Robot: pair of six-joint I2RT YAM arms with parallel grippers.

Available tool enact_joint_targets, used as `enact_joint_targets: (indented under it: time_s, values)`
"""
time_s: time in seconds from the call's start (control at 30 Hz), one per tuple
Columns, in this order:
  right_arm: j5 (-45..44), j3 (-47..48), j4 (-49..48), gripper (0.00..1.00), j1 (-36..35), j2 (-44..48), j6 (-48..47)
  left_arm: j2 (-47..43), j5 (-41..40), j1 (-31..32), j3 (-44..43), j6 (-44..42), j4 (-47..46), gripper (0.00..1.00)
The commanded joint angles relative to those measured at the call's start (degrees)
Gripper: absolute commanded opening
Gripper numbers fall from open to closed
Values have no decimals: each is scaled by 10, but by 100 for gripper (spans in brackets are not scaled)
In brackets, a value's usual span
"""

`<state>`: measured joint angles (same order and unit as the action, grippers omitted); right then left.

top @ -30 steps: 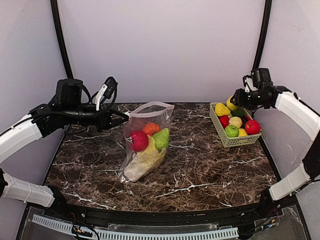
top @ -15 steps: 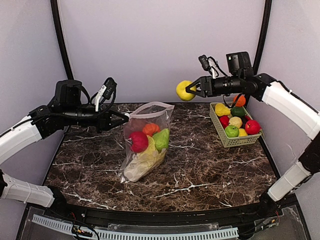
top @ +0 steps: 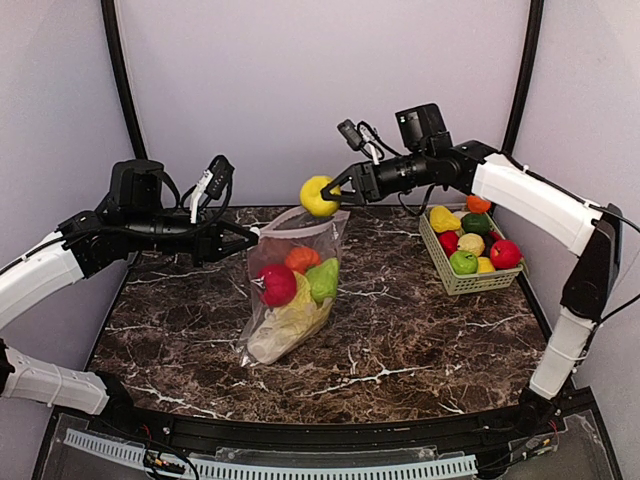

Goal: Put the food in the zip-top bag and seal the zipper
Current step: Place the fake fruit in the zipper food storage bag.

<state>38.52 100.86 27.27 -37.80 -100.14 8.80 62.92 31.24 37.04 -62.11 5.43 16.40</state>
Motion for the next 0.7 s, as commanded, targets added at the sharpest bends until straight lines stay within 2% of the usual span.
enact_joint_targets:
  time_s: [0.0,0.3,0.67]
  values:
    - [24,26,37,49,-22,-21,-31,-7,11,0,-1,5,-9,1]
    - [63,3,93,49,-40,-15,-61,-6,8,0,-2,-1,-7,1]
    - [72,75,84,49,-100,-100,-56,5,29,0,-6,3,-22,1]
